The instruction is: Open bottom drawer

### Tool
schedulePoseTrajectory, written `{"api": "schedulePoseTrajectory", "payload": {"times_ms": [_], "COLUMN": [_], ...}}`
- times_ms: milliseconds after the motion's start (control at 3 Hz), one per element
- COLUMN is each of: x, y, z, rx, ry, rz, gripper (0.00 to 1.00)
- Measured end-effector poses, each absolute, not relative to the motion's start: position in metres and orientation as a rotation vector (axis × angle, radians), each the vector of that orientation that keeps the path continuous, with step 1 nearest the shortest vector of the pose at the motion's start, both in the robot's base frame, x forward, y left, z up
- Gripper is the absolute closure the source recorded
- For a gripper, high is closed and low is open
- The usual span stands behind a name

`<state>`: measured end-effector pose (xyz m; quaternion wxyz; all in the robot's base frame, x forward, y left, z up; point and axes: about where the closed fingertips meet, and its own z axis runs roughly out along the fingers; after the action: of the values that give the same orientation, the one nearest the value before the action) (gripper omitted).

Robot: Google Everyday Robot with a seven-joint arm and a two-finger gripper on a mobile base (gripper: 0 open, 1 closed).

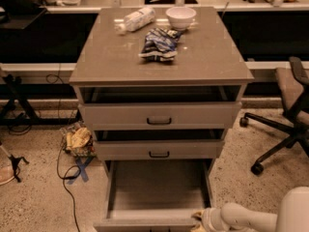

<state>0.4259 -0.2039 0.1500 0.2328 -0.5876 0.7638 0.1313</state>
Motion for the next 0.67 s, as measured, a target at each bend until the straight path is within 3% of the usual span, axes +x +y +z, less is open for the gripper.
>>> {"api": "schedulePoseTrajectory", "payload": {"times_ms": [333,667], "x": [0.4265,0.4265], "y": [-0.2028,-0.2028], "z": [0.1566,0.1566], "rx": [-1.614,-1.614], "ry": [2.098,2.098], "rz": [0.361,0.361], "gripper": [1.00,0.82]}}
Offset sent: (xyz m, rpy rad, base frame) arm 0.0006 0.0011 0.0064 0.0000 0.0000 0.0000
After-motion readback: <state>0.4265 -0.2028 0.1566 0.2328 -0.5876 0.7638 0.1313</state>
